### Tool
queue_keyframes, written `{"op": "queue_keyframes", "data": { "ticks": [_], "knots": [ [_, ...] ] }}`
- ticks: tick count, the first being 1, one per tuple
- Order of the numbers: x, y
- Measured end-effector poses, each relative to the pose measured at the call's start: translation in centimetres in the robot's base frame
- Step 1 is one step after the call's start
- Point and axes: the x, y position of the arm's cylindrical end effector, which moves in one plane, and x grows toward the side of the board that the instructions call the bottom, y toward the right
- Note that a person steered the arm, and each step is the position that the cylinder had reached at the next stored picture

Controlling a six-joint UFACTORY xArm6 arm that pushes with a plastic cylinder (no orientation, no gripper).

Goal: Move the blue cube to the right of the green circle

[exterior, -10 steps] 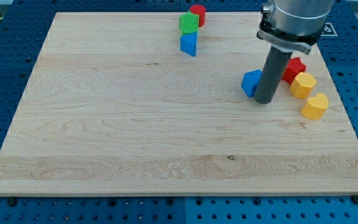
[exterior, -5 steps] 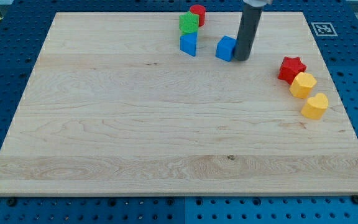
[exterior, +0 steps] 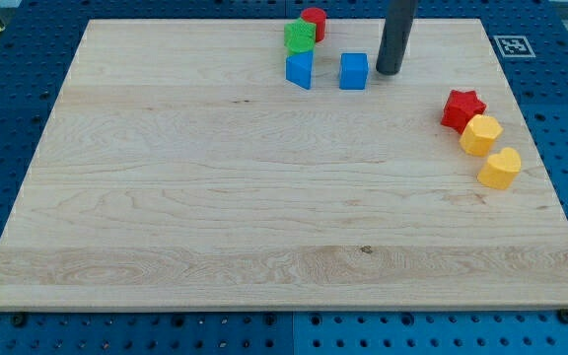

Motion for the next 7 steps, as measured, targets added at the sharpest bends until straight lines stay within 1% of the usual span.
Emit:
{"op": "queue_keyframes", "data": {
  "ticks": [1, 2, 4, 5, 6, 7],
  "knots": [
    [1.5, 0.0],
    [1.7, 0.0],
    [3.6, -3.2],
    [3.5, -3.3],
    [0.8, -3.3],
    [-0.4, -3.3]
  ]
}}
